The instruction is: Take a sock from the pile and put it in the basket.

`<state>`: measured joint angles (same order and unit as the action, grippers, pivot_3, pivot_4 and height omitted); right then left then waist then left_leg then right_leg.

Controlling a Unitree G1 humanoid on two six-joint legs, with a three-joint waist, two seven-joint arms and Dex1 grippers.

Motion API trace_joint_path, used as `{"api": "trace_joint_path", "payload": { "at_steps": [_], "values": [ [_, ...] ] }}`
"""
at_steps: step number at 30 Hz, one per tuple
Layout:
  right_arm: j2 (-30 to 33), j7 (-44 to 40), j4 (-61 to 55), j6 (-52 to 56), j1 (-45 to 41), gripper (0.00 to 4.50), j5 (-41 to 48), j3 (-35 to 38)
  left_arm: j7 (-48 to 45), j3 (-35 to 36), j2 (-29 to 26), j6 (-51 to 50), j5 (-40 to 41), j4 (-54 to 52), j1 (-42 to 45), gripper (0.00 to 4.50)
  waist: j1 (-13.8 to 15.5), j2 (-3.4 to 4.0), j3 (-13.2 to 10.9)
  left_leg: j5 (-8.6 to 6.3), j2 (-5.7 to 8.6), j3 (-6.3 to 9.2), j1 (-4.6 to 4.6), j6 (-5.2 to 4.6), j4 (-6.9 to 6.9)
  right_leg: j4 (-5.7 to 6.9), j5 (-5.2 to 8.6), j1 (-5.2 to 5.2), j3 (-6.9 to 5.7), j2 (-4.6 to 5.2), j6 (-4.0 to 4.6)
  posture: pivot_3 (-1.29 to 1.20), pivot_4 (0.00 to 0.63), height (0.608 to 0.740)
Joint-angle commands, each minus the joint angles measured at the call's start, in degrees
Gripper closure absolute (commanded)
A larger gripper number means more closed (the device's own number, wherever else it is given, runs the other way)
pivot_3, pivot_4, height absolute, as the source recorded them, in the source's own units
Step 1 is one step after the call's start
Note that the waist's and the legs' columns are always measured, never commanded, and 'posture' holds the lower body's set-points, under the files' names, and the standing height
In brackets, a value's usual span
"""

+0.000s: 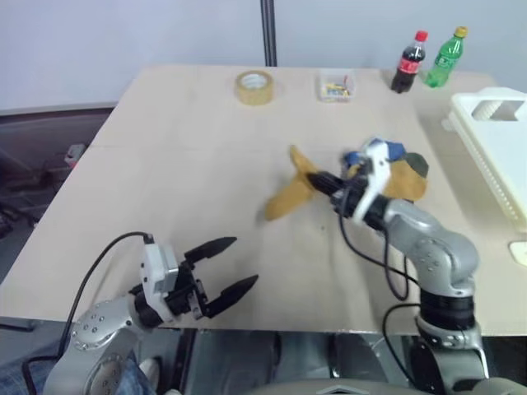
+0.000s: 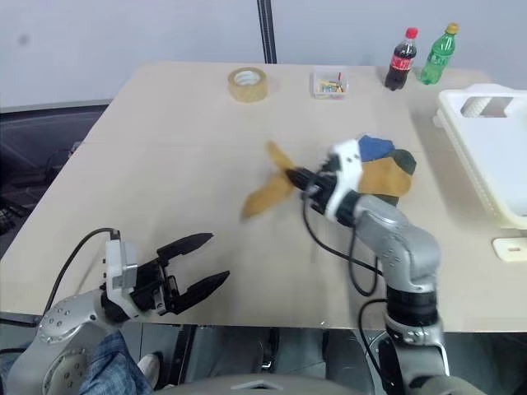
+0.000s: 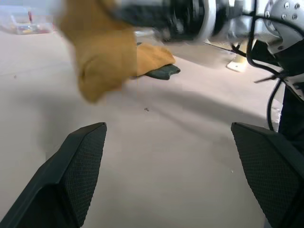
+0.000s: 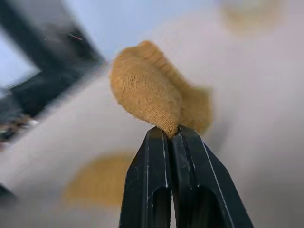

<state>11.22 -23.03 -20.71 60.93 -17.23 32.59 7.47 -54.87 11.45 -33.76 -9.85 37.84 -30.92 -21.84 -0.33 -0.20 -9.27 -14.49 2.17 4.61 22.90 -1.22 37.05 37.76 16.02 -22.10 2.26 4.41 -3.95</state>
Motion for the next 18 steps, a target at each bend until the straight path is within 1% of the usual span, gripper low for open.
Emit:
{"api": "trace_joint_path", "payload": {
  "at_steps": [1,2,5,6,8,9,14,16,18],
  "values": [
    [4.51,-0.13,-1.11,-0.54,5.06,4.40,-2.32,-2.74,-0.20,0.52,-0.30,0.44,0.62,-2.27,-0.01,0.00,-0.26,0.08,-0.05,0.00,-0.02,-0.01,0.00,0.00,-0.02,0.01,0.00,0.00,0.00,-0.03,0.00,0.00,0.150,0.738],
    [5.14,-0.29,-1.09,-0.68,6.22,4.40,-2.49,-2.96,-0.24,0.54,-0.35,0.42,0.63,-2.11,0.15,0.00,-0.88,0.32,-0.07,0.00,-0.05,-0.03,0.01,0.01,-0.04,0.04,0.00,-0.04,0.00,-0.06,0.00,0.00,0.150,0.738],
    [6.53,-1.61,-2.30,-1.43,8.48,3.51,-0.73,-2.66,-0.47,0.88,-0.71,0.25,0.81,-1.53,0.79,0.00,-1.29,0.29,-0.05,0.01,-0.33,-0.21,-0.19,0.00,-0.06,0.13,0.00,0.01,0.13,-0.39,0.00,0.00,0.150,0.738],
    [7.06,-1.48,-2.91,-2.57,8.90,3.09,-1.33,-2.91,-0.56,1.01,-0.82,0.17,0.90,-1.43,0.93,0.00,-1.35,0.29,-0.05,0.02,-0.37,-0.20,-0.20,0.00,-0.03,0.16,0.00,0.02,0.12,-0.44,0.00,0.00,0.150,0.738],
    [8.16,-1.39,-4.03,-4.08,9.59,2.03,-1.85,-2.73,-0.72,1.11,-1.03,0.12,0.94,-1.32,1.05,0.00,-1.40,0.29,-0.05,0.02,-0.36,-0.20,-0.20,0.00,0.04,0.20,0.00,0.05,0.10,-0.63,0.00,0.00,0.150,0.738],
    [8.96,-2.25,-4.73,-5.57,10.16,1.58,-1.74,-2.29,-0.80,1.14,-1.12,0.14,0.96,-1.13,1.16,0.00,-1.28,0.25,-0.03,0.02,-0.35,-0.20,-0.20,0.00,0.09,0.19,-0.01,0.09,0.11,-0.63,-0.01,0.00,0.150,0.738],
    [12.98,-7.22,-5.73,-13.36,12.34,1.58,-0.43,1.01,-1.20,0.96,-1.41,0.17,0.99,-0.62,1.55,0.00,-0.48,0.17,-0.08,0.01,-0.23,-0.20,-0.19,-0.01,0.27,0.03,-0.01,0.27,0.07,-0.51,-0.04,0.00,0.150,0.738],
    [12.89,-6.12,-4.87,-15.12,11.00,1.58,-1.16,1.27,-1.50,0.69,-1.47,0.21,0.91,0.02,2.25,0.00,-0.63,0.18,-0.09,0.01,-0.25,-0.20,-0.19,-0.01,0.27,0.04,-0.01,0.25,0.07,-0.52,-0.04,0.00,0.150,0.738],
    [13.19,-4.92,-3.04,-17.11,8.89,1.58,-3.88,-0.31,-1.72,0.55,-1.43,0.22,0.82,0.52,2.92,0.00,-0.83,0.19,-0.09,0.02,-0.37,-0.20,-0.21,-0.01,0.25,0.10,-0.01,0.22,0.09,-0.63,-0.03,0.00,0.150,0.738]
  ]
}}
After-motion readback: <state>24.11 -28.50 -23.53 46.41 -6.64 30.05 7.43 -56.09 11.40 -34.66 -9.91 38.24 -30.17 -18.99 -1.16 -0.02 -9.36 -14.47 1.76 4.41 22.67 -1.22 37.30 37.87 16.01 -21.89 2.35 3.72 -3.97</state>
